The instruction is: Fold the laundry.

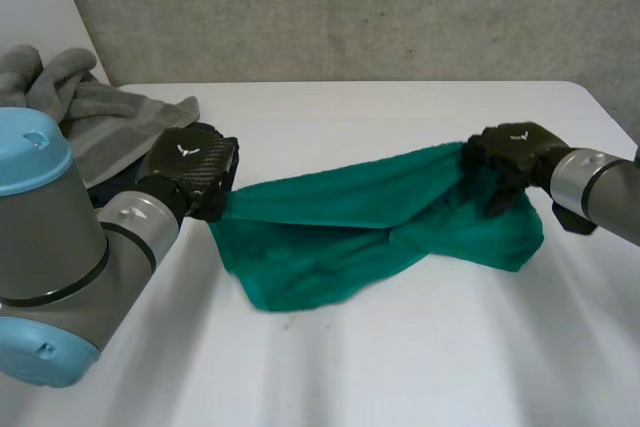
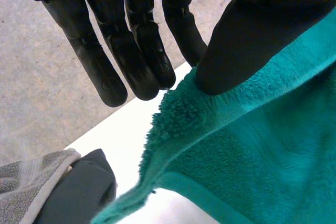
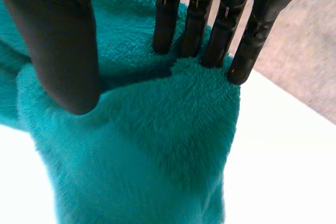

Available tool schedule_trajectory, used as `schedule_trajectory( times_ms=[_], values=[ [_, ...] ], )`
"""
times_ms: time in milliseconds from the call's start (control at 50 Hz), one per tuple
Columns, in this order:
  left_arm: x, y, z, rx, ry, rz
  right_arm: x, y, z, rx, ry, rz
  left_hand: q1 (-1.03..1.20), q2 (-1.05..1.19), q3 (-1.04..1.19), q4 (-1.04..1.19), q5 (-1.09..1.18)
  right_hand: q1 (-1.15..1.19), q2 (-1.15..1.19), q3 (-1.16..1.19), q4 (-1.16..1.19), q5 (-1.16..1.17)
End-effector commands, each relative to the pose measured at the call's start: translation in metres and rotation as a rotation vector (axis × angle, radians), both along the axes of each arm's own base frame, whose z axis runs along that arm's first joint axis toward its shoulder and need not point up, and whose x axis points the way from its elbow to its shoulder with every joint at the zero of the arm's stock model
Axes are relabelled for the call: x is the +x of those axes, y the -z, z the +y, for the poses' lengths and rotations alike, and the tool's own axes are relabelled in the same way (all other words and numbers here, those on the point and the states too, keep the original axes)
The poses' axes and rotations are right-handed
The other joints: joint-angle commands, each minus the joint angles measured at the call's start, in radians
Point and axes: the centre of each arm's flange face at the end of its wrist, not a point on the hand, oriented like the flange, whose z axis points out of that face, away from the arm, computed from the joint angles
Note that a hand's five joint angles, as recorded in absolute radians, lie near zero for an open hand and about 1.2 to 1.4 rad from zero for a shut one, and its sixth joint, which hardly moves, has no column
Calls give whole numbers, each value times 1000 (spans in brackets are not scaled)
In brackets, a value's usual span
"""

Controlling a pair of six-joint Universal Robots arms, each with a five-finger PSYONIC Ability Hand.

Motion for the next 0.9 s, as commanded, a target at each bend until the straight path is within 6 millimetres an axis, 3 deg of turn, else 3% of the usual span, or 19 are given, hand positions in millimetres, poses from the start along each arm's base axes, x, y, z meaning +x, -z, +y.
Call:
schedule_trajectory(
  times_ms=[20, 100, 180, 300, 480, 800, 880, 900],
  values=[
    [-2, -3, -6, -16, -3, 8, -4, -6, 39, 97, -50, 119, 280, 200, 204, 195, 235, 63, -17, -8, -10, -16],
    [-3, -6, -10, -27, -6, 13, 2, 1, 52, 103, -70, 133, 280, 200, 204, 195, 235, 2, -79, -69, -72, -78],
    [-4, -9, -13, -37, -9, 20, 33, 13, 71, 19, -129, 154, 280, 200, 204, 195, 235, -127, -208, -198, -201, -207],
    [2, -11, -24, -44, -36, 23, 43, 36, 72, -47, -57, 217, 280, 200, 204, 195, 235, -169, -249, -240, -243, -249],
    [-1, -7, -36, -43, -45, 19, 56, 51, 90, -53, -64, 253, 280, 200, 204, 195, 235, -66, -147, -137, -140, -146],
    [-1, 0, -38, -26, -47, 12, 77, 87, 66, -103, -79, 241, 280, 200, 204, 195, 235, 195, 114, 124, 121, 115],
    [0, -1, -39, -27, -50, 13, 80, 94, 61, -100, -79, 245, 280, 200, 204, 195, 235, 359, 278, 288, 285, 279],
    [0, -1, -39, -27, -50, 13, 81, 93, 59, -108, -76, 242, 280, 200, 204, 195, 235, 595, 514, 524, 521, 515]
  ],
)
